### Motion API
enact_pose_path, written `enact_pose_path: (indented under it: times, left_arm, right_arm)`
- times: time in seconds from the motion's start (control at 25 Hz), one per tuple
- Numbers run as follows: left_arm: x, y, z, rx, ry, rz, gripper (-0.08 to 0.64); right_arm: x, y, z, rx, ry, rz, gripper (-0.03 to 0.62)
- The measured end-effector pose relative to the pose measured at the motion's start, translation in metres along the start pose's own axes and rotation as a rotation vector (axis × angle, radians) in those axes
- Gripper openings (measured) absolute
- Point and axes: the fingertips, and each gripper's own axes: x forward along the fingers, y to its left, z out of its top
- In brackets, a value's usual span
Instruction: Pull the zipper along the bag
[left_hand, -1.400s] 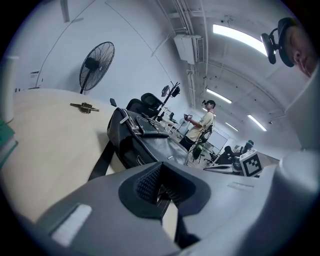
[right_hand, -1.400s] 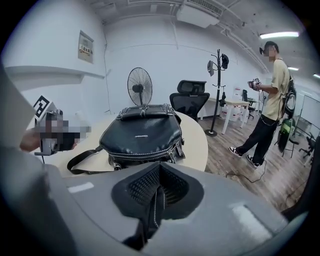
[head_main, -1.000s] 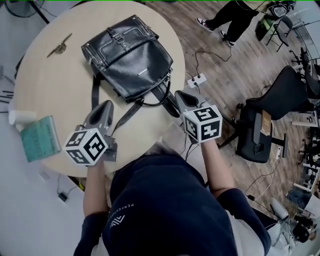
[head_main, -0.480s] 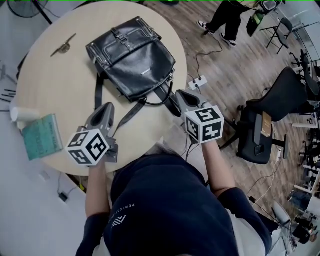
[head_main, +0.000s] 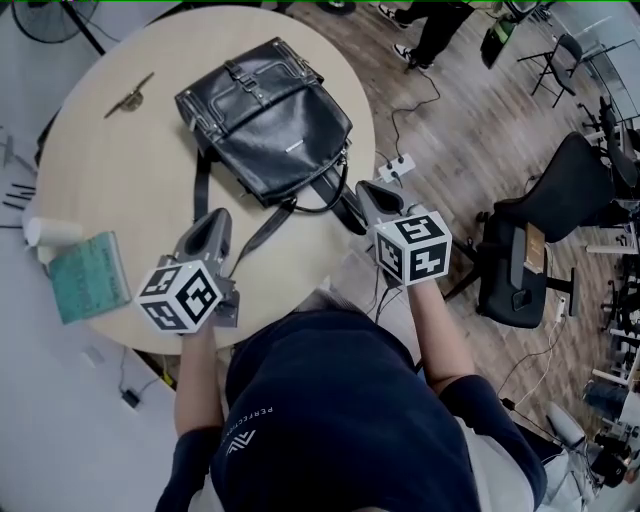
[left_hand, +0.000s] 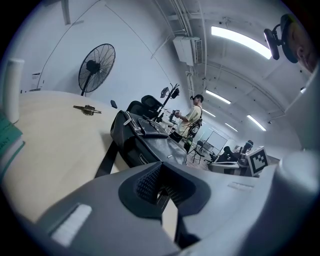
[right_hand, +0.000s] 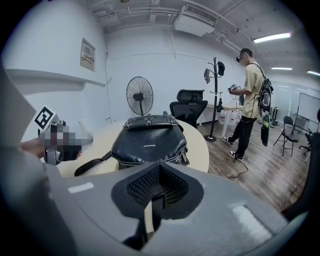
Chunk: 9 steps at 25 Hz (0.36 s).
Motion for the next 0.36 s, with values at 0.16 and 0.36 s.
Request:
enact_pose_path:
  times: [0.16, 0.36]
  left_arm:
    - [-0.0007, 0.0001, 0.0005, 0.005, 0.003, -0.004, 0.018]
    - [-0.0049, 0.0044, 0.0035, -0.007, 0.0, -0.003, 0.018]
  right_arm:
    - [-0.001, -0.0033, 0.0036, 0.003, -0.007, -0.004, 0.002]
    - [0.0058, -0.0049, 0.0095, 0.009, -0.02, 0.002, 0.002]
